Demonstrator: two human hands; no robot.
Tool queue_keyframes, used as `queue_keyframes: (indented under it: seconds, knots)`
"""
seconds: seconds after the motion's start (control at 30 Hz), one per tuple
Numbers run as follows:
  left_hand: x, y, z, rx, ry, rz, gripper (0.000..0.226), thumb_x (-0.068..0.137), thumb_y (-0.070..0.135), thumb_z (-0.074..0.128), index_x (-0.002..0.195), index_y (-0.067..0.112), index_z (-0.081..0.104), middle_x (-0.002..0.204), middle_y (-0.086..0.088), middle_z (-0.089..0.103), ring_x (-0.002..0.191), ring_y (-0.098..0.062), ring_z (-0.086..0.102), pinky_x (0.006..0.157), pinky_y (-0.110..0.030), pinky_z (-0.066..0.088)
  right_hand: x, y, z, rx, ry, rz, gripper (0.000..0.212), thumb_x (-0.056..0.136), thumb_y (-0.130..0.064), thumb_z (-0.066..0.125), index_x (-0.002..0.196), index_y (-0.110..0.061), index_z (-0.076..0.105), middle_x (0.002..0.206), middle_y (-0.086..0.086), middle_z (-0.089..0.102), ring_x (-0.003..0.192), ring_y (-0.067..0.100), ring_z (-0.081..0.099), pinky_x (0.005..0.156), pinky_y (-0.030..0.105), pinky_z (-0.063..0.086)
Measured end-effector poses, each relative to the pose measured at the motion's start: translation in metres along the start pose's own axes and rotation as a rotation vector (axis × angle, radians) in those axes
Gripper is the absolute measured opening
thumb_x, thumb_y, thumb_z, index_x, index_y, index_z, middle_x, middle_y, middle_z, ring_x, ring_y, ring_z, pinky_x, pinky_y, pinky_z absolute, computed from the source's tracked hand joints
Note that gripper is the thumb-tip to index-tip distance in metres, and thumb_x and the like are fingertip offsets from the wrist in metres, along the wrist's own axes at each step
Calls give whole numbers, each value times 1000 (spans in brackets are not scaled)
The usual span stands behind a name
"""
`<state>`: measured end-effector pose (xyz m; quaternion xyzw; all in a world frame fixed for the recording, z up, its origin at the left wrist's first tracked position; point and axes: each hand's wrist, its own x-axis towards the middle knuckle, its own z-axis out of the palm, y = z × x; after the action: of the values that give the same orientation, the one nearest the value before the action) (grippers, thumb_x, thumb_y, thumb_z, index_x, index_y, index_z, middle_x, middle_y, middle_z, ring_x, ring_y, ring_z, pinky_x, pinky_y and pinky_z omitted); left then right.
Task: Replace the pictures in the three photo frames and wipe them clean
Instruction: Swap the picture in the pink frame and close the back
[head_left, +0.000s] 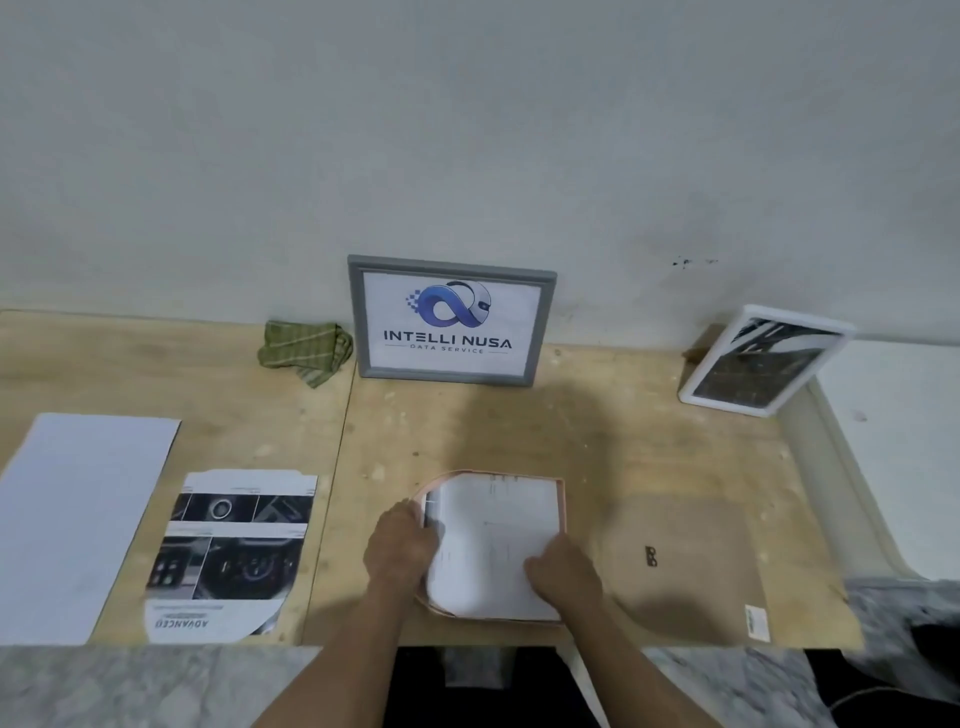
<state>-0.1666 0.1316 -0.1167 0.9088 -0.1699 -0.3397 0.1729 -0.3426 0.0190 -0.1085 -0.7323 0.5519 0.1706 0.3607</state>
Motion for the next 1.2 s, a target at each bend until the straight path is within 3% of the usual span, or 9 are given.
queue_keyframes:
  seconds: [0.07, 0.2, 0.37, 0.47, 0.6, 0.8, 0.93, 1.0, 1.2]
  knots:
    - [-3, 1, 1, -46, -12, -57, 23, 87, 39, 60, 98, 19, 63, 99, -1, 65, 96, -25, 64, 74, -29, 45, -1, -5, -5, 18, 12, 60, 9, 85, -17, 51, 86, -9, 54, 80, -1, 52, 68, 11, 51, 46, 17, 32]
    - [-7, 3, 2, -122, -44, -109, 10, 82, 32, 63, 81, 24, 56, 88, 0, 67, 85, -25, 63, 68, -29, 44, 0, -3, -12, 47, 48, 142, 22, 82, -16, 54, 63, -10, 46, 65, -1, 46, 56, 9, 45, 47, 20, 33]
    - [-13, 3, 0, -297, -36, -116, 12, 75, 14, 69, 72, 26, 65, 89, -1, 72, 88, -25, 67, 76, -31, 52, 4, 8, -20, 231, -15, 171, 11, 78, -16, 56, 75, -5, 55, 73, 9, 60, 63, 17, 56, 52, 23, 40]
    - [-18, 0, -3, -334, -8, -98, 16, 77, 12, 73, 70, 26, 68, 92, -2, 74, 91, -26, 68, 77, -29, 50, 26, 38, -12, 341, -101, 155, 25, 67, -22, 55, 82, -2, 61, 84, 14, 63, 73, 25, 63, 60, 30, 47]
    - [-22, 0, -5, -333, 55, -80, 25, 78, 11, 72, 62, 28, 64, 78, 1, 69, 79, -24, 63, 65, -26, 44, 7, 33, -28, 510, -153, 161, 13, 84, -8, 57, 93, 0, 61, 96, 18, 60, 86, 28, 61, 70, 33, 50]
    - [-33, -7, -4, -484, 59, -68, 32, 84, 6, 69, 54, 16, 61, 58, 1, 59, 63, -23, 53, 63, -31, 42, -8, 36, -43, 513, -194, 134, 19, 91, -8, 55, 73, -12, 50, 88, 7, 55, 84, 20, 55, 78, 35, 50]
    - [-43, -21, -13, -760, 8, -120, 20, 88, -1, 68, 70, 6, 71, 57, 0, 64, 61, -22, 52, 59, -30, 45, -5, 36, -44, 497, -217, 107, 9, 93, -15, 52, 99, -9, 51, 97, 4, 53, 80, 10, 51, 58, 22, 43]
    - [-47, -27, -16, -853, 1, -152, 14, 88, -1, 69, 75, 4, 72, 68, -8, 67, 69, -24, 55, 64, -32, 47, -5, 34, -46, 495, -215, 85, 14, 93, -17, 53, 105, -9, 52, 106, 7, 54, 90, 17, 55, 61, 25, 46]
    - [-55, -51, -28, -979, 43, -183, 8, 86, -2, 71, 78, -1, 73, 76, -15, 67, 69, -22, 53, 64, -33, 47, -17, 8, -49, 479, -118, -123, 10, 93, -12, 56, 85, -11, 62, 90, 3, 64, 80, 13, 58, 59, 24, 44]
